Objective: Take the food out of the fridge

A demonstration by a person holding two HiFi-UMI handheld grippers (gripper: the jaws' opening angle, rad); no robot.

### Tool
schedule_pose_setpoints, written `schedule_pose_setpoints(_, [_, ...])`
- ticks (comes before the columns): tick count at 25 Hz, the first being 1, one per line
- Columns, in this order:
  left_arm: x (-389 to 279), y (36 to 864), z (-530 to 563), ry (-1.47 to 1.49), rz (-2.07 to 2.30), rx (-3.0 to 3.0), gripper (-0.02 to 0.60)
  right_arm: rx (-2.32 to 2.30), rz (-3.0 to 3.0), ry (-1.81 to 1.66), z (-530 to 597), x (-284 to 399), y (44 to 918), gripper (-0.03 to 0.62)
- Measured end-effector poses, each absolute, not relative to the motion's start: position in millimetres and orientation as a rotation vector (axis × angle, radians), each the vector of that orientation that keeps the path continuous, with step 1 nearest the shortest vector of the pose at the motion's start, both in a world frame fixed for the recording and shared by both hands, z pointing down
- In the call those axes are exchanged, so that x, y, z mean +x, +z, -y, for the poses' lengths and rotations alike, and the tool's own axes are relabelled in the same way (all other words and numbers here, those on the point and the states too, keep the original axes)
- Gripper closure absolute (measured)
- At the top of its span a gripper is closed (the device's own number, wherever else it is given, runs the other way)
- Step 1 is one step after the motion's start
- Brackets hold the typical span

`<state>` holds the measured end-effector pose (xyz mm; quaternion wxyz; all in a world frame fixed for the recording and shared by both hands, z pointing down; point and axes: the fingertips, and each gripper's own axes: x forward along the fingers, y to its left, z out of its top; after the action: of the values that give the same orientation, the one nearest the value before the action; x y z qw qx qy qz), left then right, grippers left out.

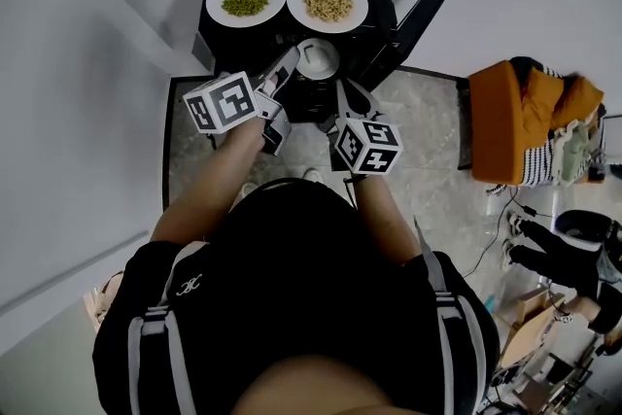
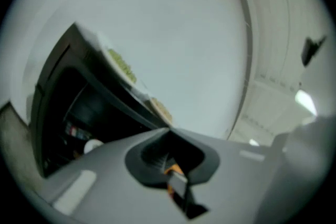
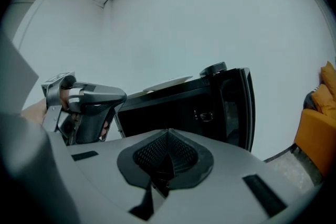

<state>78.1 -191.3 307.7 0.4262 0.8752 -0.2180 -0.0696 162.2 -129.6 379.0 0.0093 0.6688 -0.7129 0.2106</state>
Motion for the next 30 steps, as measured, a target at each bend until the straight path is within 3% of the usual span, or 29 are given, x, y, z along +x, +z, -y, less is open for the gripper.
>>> schedule_pose_setpoints(10, [55,357,178,0.357,0.894,2.801,0.578,1.991,2.290,0.626,133,125,379,0.594])
schedule_pose_setpoints(30, [41,372,179,0.311,0.906,2.695,0.580,1.945,2.286,0.650,135,111,392,0.594])
